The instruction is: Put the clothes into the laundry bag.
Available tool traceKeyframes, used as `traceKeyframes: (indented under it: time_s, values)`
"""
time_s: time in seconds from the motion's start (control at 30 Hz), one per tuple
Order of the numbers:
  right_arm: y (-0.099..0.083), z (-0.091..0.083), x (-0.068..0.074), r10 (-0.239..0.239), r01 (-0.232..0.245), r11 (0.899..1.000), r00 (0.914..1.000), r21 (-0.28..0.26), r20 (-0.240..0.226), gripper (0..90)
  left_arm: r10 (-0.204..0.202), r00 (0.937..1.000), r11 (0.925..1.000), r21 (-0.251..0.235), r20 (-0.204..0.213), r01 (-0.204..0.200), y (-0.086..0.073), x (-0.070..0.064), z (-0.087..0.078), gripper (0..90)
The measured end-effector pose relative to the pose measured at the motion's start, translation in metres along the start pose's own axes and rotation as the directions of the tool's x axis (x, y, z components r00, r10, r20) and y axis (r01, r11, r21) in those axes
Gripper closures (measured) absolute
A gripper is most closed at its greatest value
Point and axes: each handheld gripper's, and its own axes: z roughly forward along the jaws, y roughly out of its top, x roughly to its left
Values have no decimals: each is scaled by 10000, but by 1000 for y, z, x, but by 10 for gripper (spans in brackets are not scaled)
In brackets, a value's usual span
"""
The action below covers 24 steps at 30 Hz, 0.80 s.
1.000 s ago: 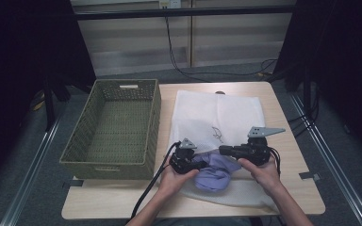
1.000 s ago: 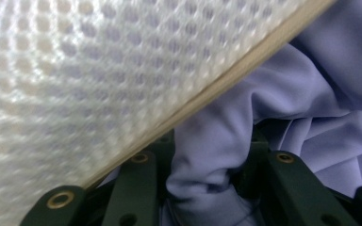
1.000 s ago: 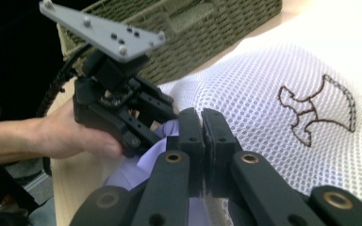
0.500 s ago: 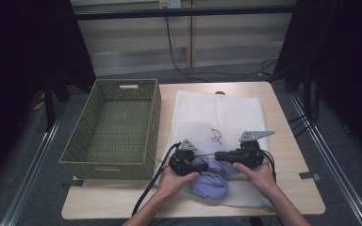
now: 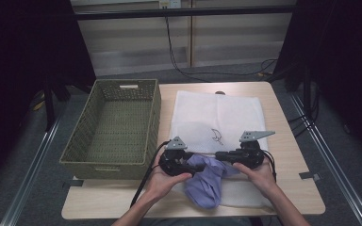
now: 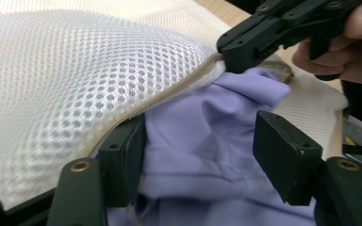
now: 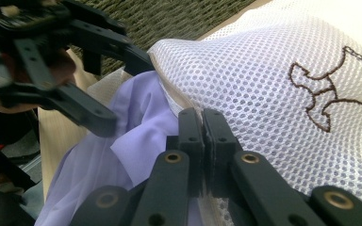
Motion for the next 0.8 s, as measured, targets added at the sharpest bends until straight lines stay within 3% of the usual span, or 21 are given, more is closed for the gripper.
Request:
traceKeyframes:
  time_s: [0.13, 0.23, 0.37, 0.53, 0.7, 0.8]
  values:
    - [0, -1, -1, 21, -21, 10000, 10000, -50, 0, 874, -35, 9999, 9996, -276, -130, 32, 0, 0, -20, 296]
    - [0, -1, -1, -11, 11, 10000, 10000, -49, -20, 874, 12, 10000, 9996, -277, -81, -14, -5, 0, -35, 326]
    - [0, -2, -1, -16, 16, 10000, 10000, -74, 4, 872, 574, 9983, 9977, 378, -64, -571, -19, -7, -48, 498]
    - [0, -3, -1, 47, -47, 9999, 10000, -126, 31, 870, 682, 9976, 9918, 1092, -79, -669, -39, -7, -54, 528]
    - [2, -5, 0, 22, -21, 9998, 10000, -217, 59, 868, 1078, 9940, 9772, 1822, 171, -1091, -54, -10, -48, 597]
    - [2, -7, -1, -18, 20, 9997, 10000, -262, 46, 868, 1183, 9927, 9636, 2389, 223, -1202, -63, -11, -42, 615]
